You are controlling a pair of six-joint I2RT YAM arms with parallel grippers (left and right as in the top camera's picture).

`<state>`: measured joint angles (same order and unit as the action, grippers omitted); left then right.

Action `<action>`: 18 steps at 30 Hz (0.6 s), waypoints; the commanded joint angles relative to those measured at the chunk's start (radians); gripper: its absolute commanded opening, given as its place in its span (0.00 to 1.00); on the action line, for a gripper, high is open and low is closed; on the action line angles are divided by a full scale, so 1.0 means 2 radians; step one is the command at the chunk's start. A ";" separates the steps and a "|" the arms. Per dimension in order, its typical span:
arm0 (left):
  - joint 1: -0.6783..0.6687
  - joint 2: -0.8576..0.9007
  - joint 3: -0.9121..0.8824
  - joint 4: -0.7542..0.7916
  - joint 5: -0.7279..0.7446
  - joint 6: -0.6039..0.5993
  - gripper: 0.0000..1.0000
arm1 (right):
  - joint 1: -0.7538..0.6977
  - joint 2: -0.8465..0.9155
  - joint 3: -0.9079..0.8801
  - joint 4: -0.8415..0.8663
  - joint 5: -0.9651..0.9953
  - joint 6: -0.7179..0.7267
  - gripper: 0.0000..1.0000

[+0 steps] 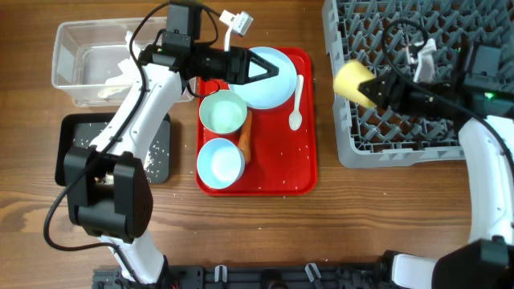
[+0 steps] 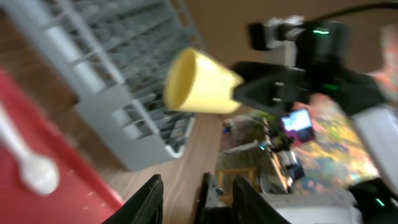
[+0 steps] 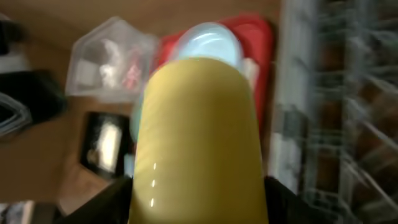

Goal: Sort waste into correct bins and load items into the dishwasher rack
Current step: 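Place the yellow cup into the dish rack with the right gripper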

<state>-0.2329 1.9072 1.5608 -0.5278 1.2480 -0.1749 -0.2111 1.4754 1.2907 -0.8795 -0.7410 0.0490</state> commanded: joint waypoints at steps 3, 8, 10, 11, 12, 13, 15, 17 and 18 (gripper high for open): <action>0.003 -0.012 0.007 -0.049 -0.123 0.005 0.37 | -0.001 -0.023 0.109 -0.110 0.210 0.006 0.51; 0.003 -0.012 0.007 -0.096 -0.213 0.005 0.36 | 0.000 -0.018 0.121 -0.170 0.261 0.006 0.50; 0.003 -0.012 0.007 -0.118 -0.243 0.005 0.36 | 0.005 -0.009 0.121 -0.190 0.280 0.006 0.50; 0.003 -0.012 0.007 -0.128 -0.260 0.005 0.36 | 0.009 -0.003 0.121 -0.197 0.283 0.005 0.50; 0.003 -0.012 0.007 -0.137 -0.277 0.005 0.36 | 0.012 0.004 0.121 -0.202 0.283 0.006 0.50; 0.003 -0.012 0.007 -0.143 -0.289 0.005 0.36 | 0.017 0.010 0.120 -0.205 0.284 0.005 0.50; 0.003 -0.012 0.007 -0.154 -0.323 0.005 0.35 | 0.031 0.024 0.120 -0.209 0.295 0.009 0.50; 0.003 -0.012 0.007 -0.161 -0.346 0.005 0.36 | 0.044 0.038 0.120 -0.211 0.312 0.018 0.49; 0.003 -0.012 0.007 -0.163 -0.350 0.005 0.37 | 0.052 0.046 0.120 -0.212 0.320 0.021 0.50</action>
<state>-0.2329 1.9064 1.5627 -0.8402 0.6880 -0.1741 -0.1555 1.5101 1.5227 -1.2976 -0.1905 0.0589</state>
